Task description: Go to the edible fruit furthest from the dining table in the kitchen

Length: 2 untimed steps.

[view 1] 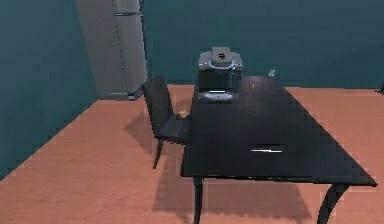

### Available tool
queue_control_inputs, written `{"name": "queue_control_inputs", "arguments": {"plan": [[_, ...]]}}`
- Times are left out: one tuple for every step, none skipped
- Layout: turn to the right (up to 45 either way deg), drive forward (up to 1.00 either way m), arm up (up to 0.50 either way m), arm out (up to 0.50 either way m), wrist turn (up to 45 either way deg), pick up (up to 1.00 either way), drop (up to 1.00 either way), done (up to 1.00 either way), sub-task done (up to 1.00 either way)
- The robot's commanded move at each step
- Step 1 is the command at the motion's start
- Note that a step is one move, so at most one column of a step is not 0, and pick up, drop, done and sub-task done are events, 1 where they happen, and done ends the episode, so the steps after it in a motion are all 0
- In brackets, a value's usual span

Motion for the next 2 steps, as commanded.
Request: {"name": "queue_control_inputs", "arguments": {"plan": [[-45.0,0.0,0.0,0.0,0.0,0.0,0.0,0.0,0.0],[-3.0,0.0,0.0,0.0,0.0,0.0,0.0,0.0,0.0]]}}
